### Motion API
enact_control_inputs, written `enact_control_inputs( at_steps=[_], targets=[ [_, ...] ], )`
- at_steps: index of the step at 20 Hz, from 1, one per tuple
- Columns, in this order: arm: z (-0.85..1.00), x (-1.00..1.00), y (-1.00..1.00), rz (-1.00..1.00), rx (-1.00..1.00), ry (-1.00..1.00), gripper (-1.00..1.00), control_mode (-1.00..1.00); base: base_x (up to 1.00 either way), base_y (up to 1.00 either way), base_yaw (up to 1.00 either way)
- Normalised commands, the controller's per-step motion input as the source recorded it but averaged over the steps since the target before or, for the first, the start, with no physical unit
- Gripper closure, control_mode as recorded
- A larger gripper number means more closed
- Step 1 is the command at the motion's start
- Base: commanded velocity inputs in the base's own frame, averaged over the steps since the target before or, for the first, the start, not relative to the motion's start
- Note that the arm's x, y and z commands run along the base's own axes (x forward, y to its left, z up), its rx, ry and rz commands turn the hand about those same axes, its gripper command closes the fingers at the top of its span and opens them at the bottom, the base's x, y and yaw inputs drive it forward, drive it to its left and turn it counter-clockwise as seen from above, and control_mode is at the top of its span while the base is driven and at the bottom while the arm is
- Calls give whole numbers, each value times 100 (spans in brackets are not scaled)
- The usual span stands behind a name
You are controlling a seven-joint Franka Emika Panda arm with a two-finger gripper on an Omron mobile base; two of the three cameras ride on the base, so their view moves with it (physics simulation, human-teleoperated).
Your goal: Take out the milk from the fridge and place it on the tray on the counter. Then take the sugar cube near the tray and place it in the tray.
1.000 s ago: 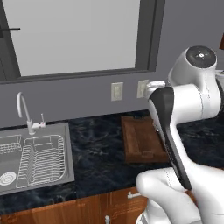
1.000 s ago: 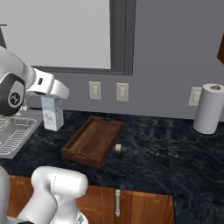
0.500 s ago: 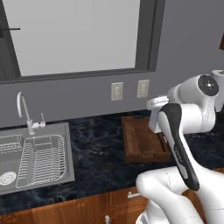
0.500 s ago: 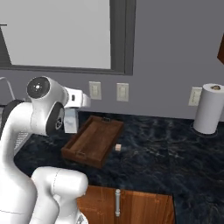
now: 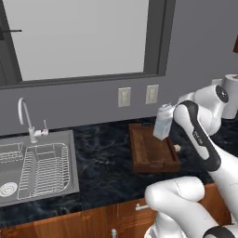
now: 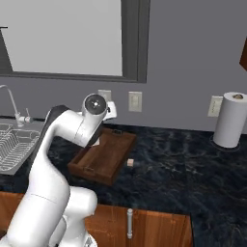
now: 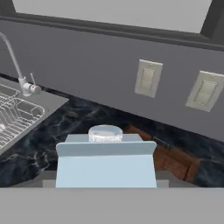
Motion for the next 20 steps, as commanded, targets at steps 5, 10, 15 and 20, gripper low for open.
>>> enact_control_inputs(
  at_steps=[5, 10, 15, 20],
  targets=[
    [-34, 80, 0, 28, 0, 3, 100, -100, 0, 0, 0],
    [-33, 75, 0, 23, 0, 3, 100, -100, 0, 0, 0],
    [-18, 52, -1, 20, 0, 0, 100, -100, 0, 0, 0],
    [-19, 42, 0, 11, -1, 2, 100, -100, 0, 0, 0]
  ],
)
